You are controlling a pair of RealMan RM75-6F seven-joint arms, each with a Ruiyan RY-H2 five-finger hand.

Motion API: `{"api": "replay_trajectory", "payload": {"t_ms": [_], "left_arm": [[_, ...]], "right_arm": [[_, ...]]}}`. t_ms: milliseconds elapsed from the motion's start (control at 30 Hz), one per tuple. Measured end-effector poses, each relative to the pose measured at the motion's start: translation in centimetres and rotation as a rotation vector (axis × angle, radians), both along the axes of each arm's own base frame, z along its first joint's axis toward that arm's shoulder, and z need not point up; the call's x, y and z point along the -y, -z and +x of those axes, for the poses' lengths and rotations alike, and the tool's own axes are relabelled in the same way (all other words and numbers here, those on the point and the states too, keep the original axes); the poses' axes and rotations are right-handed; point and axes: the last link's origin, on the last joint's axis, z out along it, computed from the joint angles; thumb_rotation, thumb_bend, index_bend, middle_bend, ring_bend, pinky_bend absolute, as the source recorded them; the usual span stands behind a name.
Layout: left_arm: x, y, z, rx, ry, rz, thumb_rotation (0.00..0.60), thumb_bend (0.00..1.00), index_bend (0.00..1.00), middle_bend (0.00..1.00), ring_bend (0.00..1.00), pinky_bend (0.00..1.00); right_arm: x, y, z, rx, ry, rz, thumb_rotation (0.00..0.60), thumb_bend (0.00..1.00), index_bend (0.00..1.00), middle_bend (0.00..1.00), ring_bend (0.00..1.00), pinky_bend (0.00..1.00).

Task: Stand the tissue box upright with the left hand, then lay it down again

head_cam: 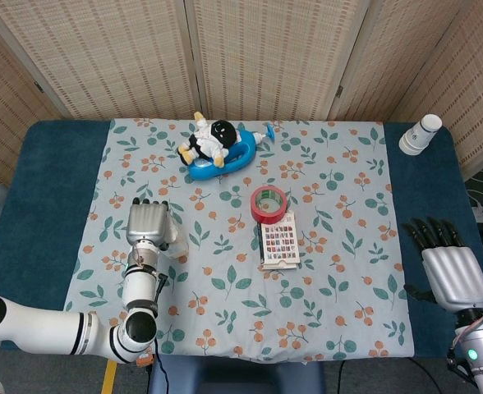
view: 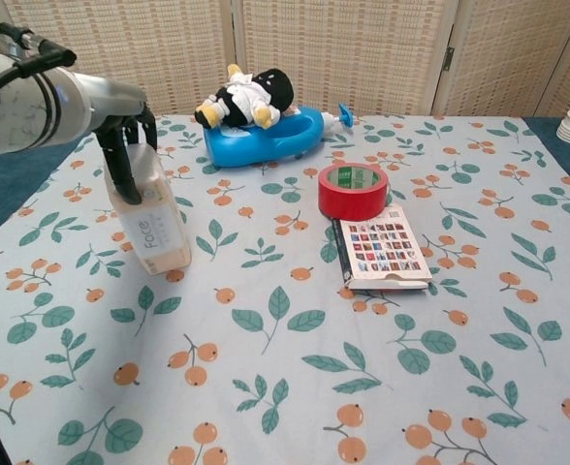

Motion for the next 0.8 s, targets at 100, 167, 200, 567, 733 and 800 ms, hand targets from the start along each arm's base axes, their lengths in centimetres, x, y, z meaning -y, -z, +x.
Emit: {"api": "replay_trajectory", "payload": {"t_ms": [100, 167, 200, 567, 733, 800], "left_arm": [[0.0, -0.3, 0.3, 0.009, 0.020, 0.011, 0.600, 0.21, 0.42, 0.56, 0.25, 0.17], [0.2, -0.5, 0.7, 0.026, 0.035, 0.016, 0.600, 0.21, 0.44, 0.57, 0.26, 0.18], [0.2, -0.6, 0.9, 0.035, 0.042, 0.019, 0.600, 0.21, 0.44, 0.57, 0.27, 0.18], [0.5, -2.3, 2.6, 0.384, 0.155, 0.136, 0.600, 0.21, 0.44, 0.58, 0.28, 0.18], [0.8, -2.7, 1.4, 0.661, 0.195, 0.210, 0.600, 0.18, 0.43, 0.58, 0.28, 0.18], [0.9, -2.6, 0.5, 0.757, 0.198, 0.240, 0.600, 0.17, 0.43, 0.58, 0.28, 0.19]], "right_arm": [[0.0, 0.0, 0.1, 0.001, -0.001, 0.001, 0.600, 0.11, 0.11, 0.06, 0.00, 0.03], [0.0, 0.0, 0.1, 0.002, -0.001, 0.000, 0.600, 0.11, 0.11, 0.06, 0.00, 0.03], [0.0, 0.0, 0.1, 0.003, -0.001, -0.001, 0.600, 0.11, 0.11, 0.06, 0.00, 0.03], [0.0, 0.1, -0.1, 0.000, 0.003, 0.007, 0.600, 0.11, 0.11, 0.06, 0.00, 0.03], [0.0, 0.3, -0.1, -0.001, 0.005, 0.012, 0.600, 0.11, 0.11, 0.06, 0.00, 0.03], [0.0, 0.4, -0.2, -0.003, 0.006, 0.015, 0.600, 0.11, 0.11, 0.06, 0.00, 0.03]]}}
